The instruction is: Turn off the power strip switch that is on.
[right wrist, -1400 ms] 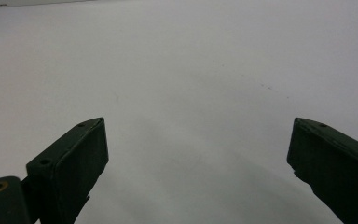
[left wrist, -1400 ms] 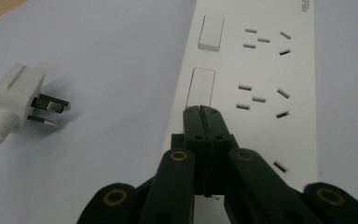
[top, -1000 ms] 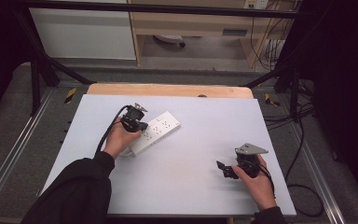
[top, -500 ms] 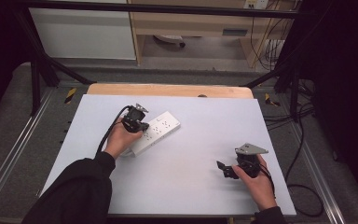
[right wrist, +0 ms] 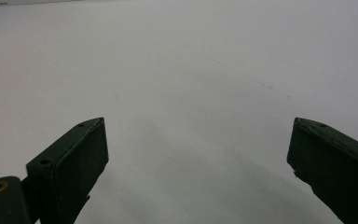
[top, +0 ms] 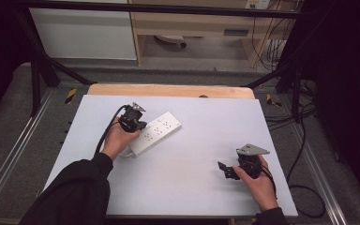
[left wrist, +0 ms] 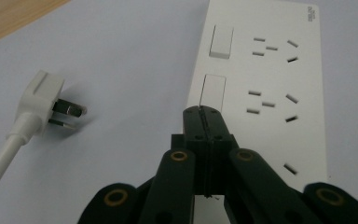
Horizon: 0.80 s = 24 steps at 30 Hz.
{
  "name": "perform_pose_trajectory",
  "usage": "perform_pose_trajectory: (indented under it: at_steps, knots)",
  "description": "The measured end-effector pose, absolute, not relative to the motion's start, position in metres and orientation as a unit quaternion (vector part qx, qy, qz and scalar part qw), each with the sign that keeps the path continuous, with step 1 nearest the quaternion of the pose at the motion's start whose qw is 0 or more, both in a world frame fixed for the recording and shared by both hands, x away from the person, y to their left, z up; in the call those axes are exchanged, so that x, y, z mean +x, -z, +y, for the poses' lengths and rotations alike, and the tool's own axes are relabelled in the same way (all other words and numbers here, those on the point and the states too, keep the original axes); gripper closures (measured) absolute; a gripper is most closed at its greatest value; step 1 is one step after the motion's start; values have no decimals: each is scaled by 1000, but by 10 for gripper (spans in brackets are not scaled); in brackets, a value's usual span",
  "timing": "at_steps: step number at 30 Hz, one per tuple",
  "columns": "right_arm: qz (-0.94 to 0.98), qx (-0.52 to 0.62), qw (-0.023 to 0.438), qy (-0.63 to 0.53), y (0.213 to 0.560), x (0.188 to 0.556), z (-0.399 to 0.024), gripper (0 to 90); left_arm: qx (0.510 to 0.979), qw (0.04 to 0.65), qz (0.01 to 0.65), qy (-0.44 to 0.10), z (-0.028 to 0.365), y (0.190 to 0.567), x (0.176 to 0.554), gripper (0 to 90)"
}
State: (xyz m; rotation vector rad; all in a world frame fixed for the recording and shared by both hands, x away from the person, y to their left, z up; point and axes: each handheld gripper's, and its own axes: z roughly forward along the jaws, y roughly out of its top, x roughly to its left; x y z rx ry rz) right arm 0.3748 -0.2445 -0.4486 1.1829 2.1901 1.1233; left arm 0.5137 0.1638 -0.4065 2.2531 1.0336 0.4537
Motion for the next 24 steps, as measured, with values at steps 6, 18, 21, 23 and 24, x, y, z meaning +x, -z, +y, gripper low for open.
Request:
perform_pose_trajectory:
  at_steps: [6,18,21,23,24]
  knots:
    - [785,424,204,-404,448,375,-245,56,848,318,391,-165,160,404,511,900]
    - [785,424,204,-403,448,375,-244,56,835,354,394,-148,152,389,500,318]
    - [785,424,204,-403,449,375,-244,56,834,374,381,-139,151,386,497,281]
    - [786,423,204,-402,449,375,-244,55,828,384,384,-135,150,384,496,246]
    - [786,422,204,-403,449,375,-244,55,827,389,383,-137,149,382,495,244]
